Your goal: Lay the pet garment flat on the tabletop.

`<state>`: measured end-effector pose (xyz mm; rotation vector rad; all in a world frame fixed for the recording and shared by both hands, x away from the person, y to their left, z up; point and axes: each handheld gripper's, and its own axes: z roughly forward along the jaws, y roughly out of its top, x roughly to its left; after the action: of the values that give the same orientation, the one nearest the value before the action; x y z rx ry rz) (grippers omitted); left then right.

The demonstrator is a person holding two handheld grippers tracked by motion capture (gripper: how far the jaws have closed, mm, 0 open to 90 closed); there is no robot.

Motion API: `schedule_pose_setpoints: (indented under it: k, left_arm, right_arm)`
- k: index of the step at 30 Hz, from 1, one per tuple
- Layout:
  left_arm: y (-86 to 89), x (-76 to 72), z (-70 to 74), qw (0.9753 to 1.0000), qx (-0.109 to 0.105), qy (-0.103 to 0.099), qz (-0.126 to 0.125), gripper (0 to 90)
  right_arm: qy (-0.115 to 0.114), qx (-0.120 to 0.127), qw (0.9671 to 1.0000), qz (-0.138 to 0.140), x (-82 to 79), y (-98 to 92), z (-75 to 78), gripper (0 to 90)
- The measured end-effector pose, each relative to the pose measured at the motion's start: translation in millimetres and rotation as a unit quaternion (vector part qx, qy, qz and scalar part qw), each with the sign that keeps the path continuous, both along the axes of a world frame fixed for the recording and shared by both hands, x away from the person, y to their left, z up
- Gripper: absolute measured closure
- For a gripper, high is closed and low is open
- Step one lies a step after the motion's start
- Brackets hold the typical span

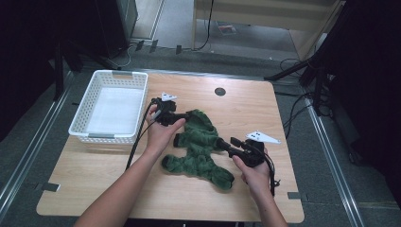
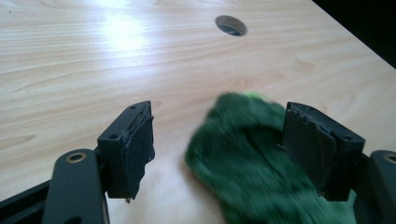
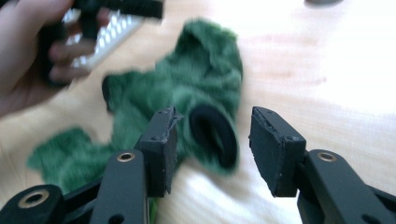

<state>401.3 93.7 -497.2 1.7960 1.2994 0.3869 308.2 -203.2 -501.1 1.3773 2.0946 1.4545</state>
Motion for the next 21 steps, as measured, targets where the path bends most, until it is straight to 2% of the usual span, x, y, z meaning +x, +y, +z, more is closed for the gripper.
schedule_pose_setpoints:
  k: [1,2,3,4,5,6,7,8,9,10,11,12,14,15,16,17,18,20,21]
  left_arm:
    - [-1.1,-6.3,-1.5,1.0000,0.004,0.009,0.000,29.9]
    - [-1.3,-13.2,-3.6,0.9999,0.006,0.010,0.000,31.5]
    - [-1.8,-26.4,-9.2,1.0000,0.002,0.003,-0.006,39.1]
    - [-2.3,-33.8,-10.9,0.9999,-0.006,-0.009,-0.005,44.8]
    - [-3.6,-40.9,-11.4,0.9997,-0.012,-0.021,-0.009,52.0]
    - [-6.2,-45.2,-11.8,0.9994,-0.017,-0.025,-0.014,57.3]
    - [-13.4,-49.1,-13.2,0.9991,-0.006,-0.029,-0.029,60.6]
    - [-20.4,-50.5,-15.7,0.9988,0.011,-0.029,-0.038,61.9]
    - [-26.4,-50.1,-20.1,0.9984,0.026,-0.020,-0.047,63.1]
    - [-31.6,-48.8,-25.6,0.9979,0.036,-0.005,-0.053,64.0]
    - [-31.6,-48.8,-25.6,0.9979,0.036,-0.005,-0.053,65.7]
    - [-34.2,-48.0,-31.1,0.9974,0.046,0.007,-0.054,68.0]
    - [-34.2,-47.4,-41.3,0.9958,0.062,0.040,-0.055,70.5]
    - [-32.9,-48.7,-41.6,0.9957,0.066,0.038,-0.053,71.2]
    - [-32.9,-48.7,-41.6,0.9957,0.066,0.038,-0.053,71.7]
    - [-31.9,-50.7,-43.1,0.9957,0.068,0.040,-0.048,71.7]
    - [-31.5,-52.1,-43.9,0.9960,0.067,0.041,-0.044,71.9]
    - [-29.8,-53.4,-43.8,0.9962,0.066,0.043,-0.036,74.1]
    - [-26.0,-54.2,-43.9,0.9966,0.059,0.050,-0.029,75.3]
  right_arm:
    - [-0.005,-0.001,0.9999,-0.009,-0.1,3.7,0.6,52.3]
    - [-0.013,0.001,0.9996,-0.025,-1.2,8.1,1.1,54.5]
    - [-0.044,0.023,0.9981,-0.036,-5.8,18.0,3.7,65.7]
    - [-0.056,0.033,0.9976,-0.023,-7.5,24.4,5.9,73.8]
    - [-0.065,0.040,0.9970,-0.002,-7.9,32.1,7.9,77.3]
    - [-0.071,0.032,0.9969,0.011,-7.1,41.7,9.5,80.2]
    - [-0.077,0.013,0.9969,0.009,-5.5,49.5,9.6,81.2]
    - [-0.077,-0.017,0.9969,0.000,-0.2,61.2,6.4,81.5]
    - [-0.066,-0.023,0.9975,-0.010,6.4,67.7,0.9,82.2]
    - [-0.045,-0.027,0.9983,-0.026,13.0,71.7,-6.2,84.4]
    - [-0.045,-0.027,0.9983,-0.026,13.0,71.7,-6.2,84.4]
    - [-0.009,-0.066,0.9967,-0.046,22.5,77.1,-20.7,86.8]
    - [0.018,-0.092,0.9949,-0.038,24.8,76.0,-30.8,86.8]
    - [0.031,-0.095,0.9944,-0.035,24.7,73.1,-34.2,86.7]
    - [0.031,-0.095,0.9944,-0.035,24.7,73.1,-34.2,86.7]
    - [0.055,-0.094,0.9936,-0.031,23.8,66.1,-39.5,86.3]
    - [0.064,-0.087,0.9937,-0.029,22.8,63.1,-40.6,86.2]
    - [0.068,-0.089,0.9932,-0.031,21.9,61.2,-40.6,86.4]
    - [0.076,-0.096,0.9918,-0.036,20.2,59.0,-39.7,86.9]
